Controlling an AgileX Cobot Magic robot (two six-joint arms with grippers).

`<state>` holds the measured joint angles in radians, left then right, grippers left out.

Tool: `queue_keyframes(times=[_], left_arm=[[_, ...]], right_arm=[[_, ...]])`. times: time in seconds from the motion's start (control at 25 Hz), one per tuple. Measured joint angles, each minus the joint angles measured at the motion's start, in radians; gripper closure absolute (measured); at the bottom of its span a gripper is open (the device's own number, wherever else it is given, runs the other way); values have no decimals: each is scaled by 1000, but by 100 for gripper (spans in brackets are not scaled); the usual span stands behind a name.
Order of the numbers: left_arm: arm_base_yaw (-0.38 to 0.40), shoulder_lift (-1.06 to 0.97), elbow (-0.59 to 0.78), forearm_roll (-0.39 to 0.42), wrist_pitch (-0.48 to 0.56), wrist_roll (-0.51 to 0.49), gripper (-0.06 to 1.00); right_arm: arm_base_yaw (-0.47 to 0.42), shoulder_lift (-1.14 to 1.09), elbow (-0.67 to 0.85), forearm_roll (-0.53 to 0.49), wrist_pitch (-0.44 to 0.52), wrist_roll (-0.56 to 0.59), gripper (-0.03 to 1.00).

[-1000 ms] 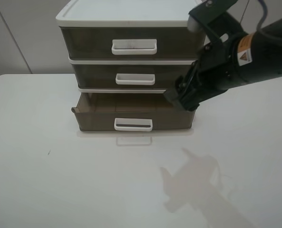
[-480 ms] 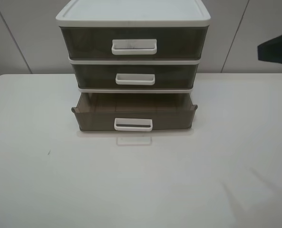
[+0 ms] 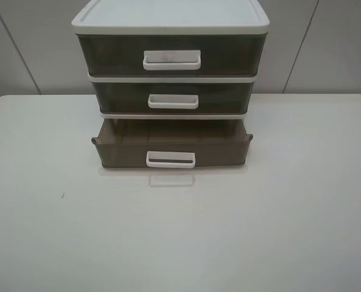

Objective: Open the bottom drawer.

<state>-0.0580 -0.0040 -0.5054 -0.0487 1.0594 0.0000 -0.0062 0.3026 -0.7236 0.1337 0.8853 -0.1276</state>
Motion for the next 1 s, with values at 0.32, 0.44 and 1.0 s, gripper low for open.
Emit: queue_keyframes(times=[0.32, 0.44, 1.0], left_arm=[[0, 0, 0, 0, 0, 0, 20], [0, 0, 0, 0, 0, 0, 20], [0, 0, 0, 0, 0, 0, 20]], right_arm=[[0, -244, 111, -87, 54, 83, 23], [0, -301, 147, -90, 104, 90, 23], [0, -306, 205, -192, 184, 113, 23]])
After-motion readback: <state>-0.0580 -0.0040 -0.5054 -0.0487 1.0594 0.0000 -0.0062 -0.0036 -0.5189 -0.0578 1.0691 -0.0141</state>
